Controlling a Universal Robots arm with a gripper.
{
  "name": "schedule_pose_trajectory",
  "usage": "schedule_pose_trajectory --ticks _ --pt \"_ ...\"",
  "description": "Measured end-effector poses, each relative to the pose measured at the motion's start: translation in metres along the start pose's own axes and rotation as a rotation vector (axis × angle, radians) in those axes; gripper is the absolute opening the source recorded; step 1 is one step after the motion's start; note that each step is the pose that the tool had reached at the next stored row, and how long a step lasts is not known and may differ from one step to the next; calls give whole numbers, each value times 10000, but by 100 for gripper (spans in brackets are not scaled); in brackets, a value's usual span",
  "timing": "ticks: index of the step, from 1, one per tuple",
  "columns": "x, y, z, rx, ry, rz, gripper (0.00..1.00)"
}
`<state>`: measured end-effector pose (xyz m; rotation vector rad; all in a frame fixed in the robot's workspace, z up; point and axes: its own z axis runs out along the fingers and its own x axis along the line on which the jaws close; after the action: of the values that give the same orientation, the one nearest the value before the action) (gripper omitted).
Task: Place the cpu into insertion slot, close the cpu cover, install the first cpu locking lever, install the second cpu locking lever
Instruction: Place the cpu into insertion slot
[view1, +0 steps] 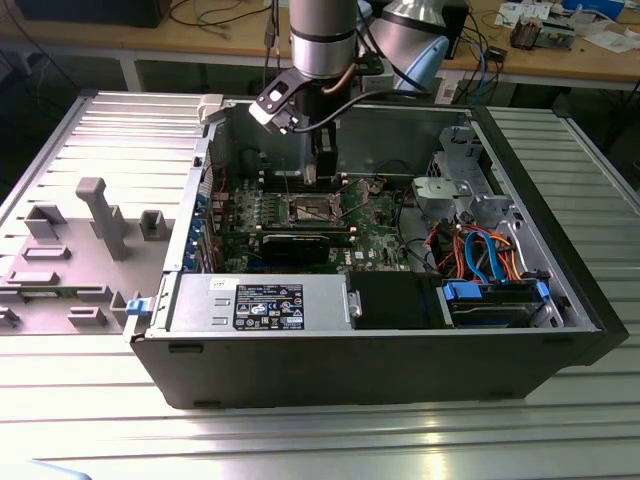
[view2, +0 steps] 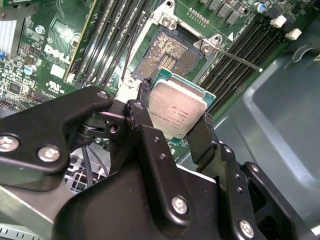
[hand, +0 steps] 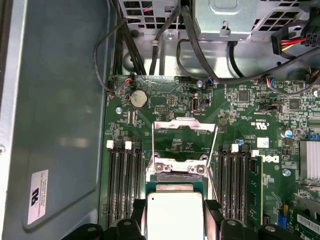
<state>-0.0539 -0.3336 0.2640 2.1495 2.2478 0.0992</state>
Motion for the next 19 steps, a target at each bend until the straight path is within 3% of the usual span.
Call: schedule_pose_trajectory --ticks 19 --pt "-6 -42 310 0 0 0 55"
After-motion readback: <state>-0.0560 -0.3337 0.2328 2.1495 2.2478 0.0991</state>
